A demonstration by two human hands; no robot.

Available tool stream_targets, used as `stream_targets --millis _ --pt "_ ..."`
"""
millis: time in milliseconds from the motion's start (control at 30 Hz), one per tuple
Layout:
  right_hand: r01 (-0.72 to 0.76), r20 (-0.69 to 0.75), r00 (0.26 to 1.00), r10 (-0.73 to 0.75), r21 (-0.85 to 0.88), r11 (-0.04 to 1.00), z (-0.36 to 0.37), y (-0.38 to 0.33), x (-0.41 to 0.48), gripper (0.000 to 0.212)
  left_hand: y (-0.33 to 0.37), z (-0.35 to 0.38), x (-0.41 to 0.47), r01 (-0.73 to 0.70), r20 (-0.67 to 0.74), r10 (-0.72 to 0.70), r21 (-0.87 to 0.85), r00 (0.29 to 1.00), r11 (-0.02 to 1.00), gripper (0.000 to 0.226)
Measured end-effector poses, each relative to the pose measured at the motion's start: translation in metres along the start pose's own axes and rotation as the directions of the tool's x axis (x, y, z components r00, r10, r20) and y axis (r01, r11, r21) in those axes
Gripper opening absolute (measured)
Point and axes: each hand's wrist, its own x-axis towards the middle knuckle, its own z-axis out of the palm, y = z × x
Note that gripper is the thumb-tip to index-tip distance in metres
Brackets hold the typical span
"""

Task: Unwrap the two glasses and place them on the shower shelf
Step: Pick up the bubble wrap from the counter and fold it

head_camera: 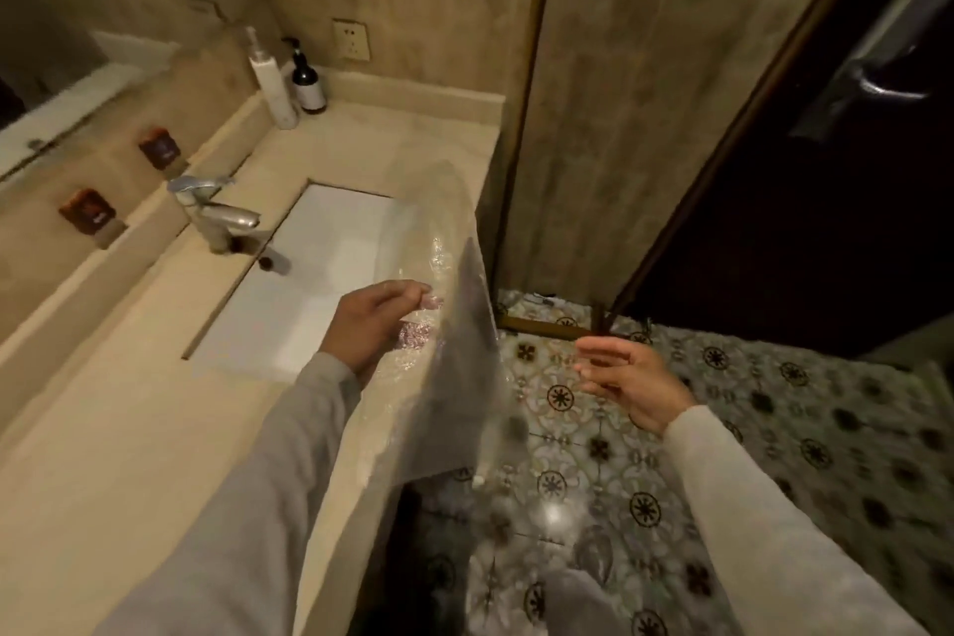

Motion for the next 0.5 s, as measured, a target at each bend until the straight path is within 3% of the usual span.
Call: stream_targets --millis 167,233,300,333,433,500 --pt "-0.011 -0.125 0.992 0.022 0.091 0.996 -0.070 0.012 -0.009 0.040 0.000 0.114 0.026 -0.020 0.176 0.005 0.086 0.984 0.996 0.017" --pt "0.000 -0.202 0.979 0.017 0.083 0.997 -0.103 0.016 -0.012 0.045 -0.003 0.170 0.033 -0.005 0.296 -0.024 0.096 0.955 0.995 0.012" --pt "-0.005 -0.246 0.969 0.037 0.128 0.992 -0.137 0.019 -0.013 0.036 -0.007 0.230 0.036 0.046 0.413 -0.088 0.111 0.906 0.993 0.012" --pt "-0.021 -0.227 0.972 0.062 0.176 0.984 -0.149 0.019 -0.012 0.037 -0.009 0.256 0.034 0.099 0.465 -0.135 0.102 0.875 0.990 0.013" --pt "-0.043 -0.138 0.984 0.110 0.414 0.909 -0.200 0.017 -0.009 0.071 -0.015 0.340 0.027 0.307 0.623 -0.245 0.009 0.743 0.952 0.014" --pt "0.003 -0.087 0.995 0.051 0.526 0.851 -0.233 0.015 -0.007 0.070 -0.017 0.379 0.026 0.358 0.643 -0.271 -0.006 0.716 0.934 0.016"
